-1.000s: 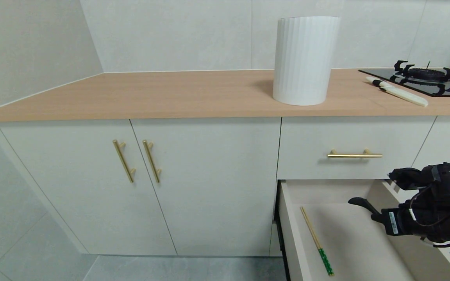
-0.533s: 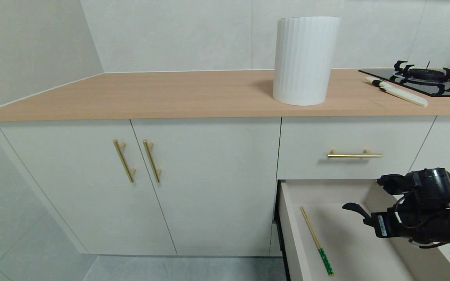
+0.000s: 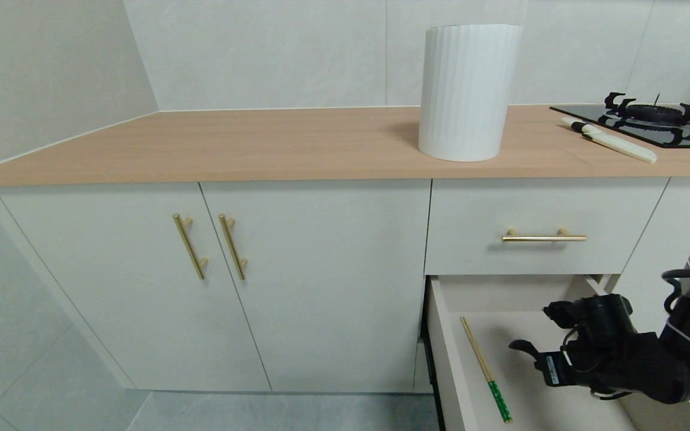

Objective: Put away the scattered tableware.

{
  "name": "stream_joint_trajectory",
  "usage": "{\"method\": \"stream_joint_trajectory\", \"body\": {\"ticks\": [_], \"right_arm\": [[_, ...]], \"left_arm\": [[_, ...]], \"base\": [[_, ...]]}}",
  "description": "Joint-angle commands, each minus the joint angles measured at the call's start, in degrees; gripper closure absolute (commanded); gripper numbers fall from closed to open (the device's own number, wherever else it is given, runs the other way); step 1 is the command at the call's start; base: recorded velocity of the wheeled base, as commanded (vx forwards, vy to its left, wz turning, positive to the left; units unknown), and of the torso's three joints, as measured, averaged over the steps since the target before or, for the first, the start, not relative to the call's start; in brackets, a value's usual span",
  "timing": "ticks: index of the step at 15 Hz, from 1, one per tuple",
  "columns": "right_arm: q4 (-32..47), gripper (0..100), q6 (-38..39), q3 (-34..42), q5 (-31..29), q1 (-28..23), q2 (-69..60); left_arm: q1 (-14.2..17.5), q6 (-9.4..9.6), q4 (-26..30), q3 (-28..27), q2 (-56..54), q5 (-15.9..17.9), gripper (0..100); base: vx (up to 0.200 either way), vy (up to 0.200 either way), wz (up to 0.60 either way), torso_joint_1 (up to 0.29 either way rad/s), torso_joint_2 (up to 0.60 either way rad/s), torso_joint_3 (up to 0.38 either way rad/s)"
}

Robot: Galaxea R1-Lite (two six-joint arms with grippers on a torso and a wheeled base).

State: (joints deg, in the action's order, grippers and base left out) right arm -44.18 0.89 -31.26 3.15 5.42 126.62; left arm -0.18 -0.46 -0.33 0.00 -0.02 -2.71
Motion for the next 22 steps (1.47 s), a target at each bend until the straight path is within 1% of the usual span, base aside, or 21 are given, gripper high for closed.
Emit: {"method": "stream_joint_trajectory", "body": {"ticks": [1,2,3,6,9,13,14,20,22], "right_arm": [[-3.3,100,0.0,-0.1,-1.0,0.2,6.6],[-5.7,100,0.0,0.0,-2.3,0.4,7.8],[-6.4,100,0.0,-0.2,-2.5,0.5,8.6],[-6.7,100,0.2,-1.4,-3.8,0.4,9.5],[-6.7,100,1.9,-1.7,-3.9,0.4,9.4],[-6.9,100,2.0,-2.1,-4.0,0.3,9.6],[-7.0,0,2.1,-2.2,-4.0,0.3,9.6],[-7.0,0,2.3,-1.5,-4.2,0.2,8.6],[-7.0,0,2.5,1.6,-4.2,0.1,2.7]], "left_arm": [[0.0,0.02,0.0,0.0,0.0,0.0,0],[0.0,0.02,0.0,0.0,0.0,0.0,0],[0.0,-0.06,0.0,0.0,0.0,0.0,0],[0.0,0.02,0.0,0.0,0.0,0.0,0],[0.0,0.02,0.0,0.0,0.0,0.0,0],[0.0,-0.06,0.0,0.0,0.0,0.0,0],[0.0,0.02,0.0,0.0,0.0,0.0,0],[0.0,-0.06,0.0,0.0,0.0,0.0,0],[0.0,-0.06,0.0,0.0,0.0,0.0,0]], "base": [[0.0,0.0,0.0,0.0,0.0,0.0],[0.0,0.0,0.0,0.0,0.0,0.0],[0.0,0.0,0.0,0.0,0.0,0.0],[0.0,0.0,0.0,0.0,0.0,0.0],[0.0,0.0,0.0,0.0,0.0,0.0],[0.0,0.0,0.0,0.0,0.0,0.0],[0.0,0.0,0.0,0.0,0.0,0.0],[0.0,0.0,0.0,0.0,0.0,0.0],[0.0,0.0,0.0,0.0,0.0,0.0]]}}
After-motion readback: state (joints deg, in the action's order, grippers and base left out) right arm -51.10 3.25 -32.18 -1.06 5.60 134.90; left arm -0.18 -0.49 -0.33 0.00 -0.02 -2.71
